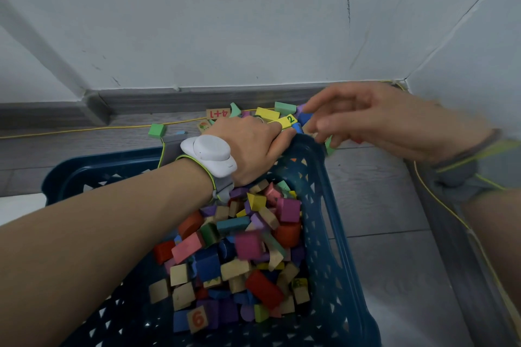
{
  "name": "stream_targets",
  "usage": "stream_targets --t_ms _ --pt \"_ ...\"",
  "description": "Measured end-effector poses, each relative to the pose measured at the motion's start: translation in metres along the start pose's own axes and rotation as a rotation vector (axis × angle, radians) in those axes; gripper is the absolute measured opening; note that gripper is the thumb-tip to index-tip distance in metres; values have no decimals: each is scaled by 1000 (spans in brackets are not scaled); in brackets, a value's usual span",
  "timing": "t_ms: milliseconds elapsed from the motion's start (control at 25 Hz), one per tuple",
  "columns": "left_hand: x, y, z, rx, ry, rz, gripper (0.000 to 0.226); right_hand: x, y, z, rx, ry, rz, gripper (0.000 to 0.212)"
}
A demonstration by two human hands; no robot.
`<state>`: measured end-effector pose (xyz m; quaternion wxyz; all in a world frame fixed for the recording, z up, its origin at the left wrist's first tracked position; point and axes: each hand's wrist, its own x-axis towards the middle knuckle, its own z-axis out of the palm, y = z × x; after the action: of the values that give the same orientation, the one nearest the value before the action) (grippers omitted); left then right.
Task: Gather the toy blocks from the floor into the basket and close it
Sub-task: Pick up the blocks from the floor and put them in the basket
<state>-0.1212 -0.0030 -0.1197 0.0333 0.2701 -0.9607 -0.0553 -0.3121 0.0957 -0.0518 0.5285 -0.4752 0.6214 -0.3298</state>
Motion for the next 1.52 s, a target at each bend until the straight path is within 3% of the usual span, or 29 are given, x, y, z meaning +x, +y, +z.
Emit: stream_targets --t_ms 80,120,200,280,480,680,920,1320,1520 --pt "0 0 0 5 -8 -3 52 34 44 -8 -171 247 95 31" --pt "0 0 0 10 -12 0 52 51 72 -12 -385 287 172 40" --pt "1 1 -1 13 -27 2 52 74 122 -14 -798 178 325 73" --pt "0 2 -2 9 -34 -4 52 87 152 -12 -943 152 394 85" --pt "0 2 -1 36 -4 -10 52 101 150 -1 -1108 230 386 61" --pt "0 2 0 37 5 -3 53 106 163 9 -959 269 385 48" --pt "0 1 0 31 -13 4 52 95 173 24 -759 446 415 30" --pt "0 1 0 8 -13 -4 53 82 177 23 -675 534 347 14" --pt "1 -1 1 -1 -24 -10 53 78 175 14 -563 521 464 8"
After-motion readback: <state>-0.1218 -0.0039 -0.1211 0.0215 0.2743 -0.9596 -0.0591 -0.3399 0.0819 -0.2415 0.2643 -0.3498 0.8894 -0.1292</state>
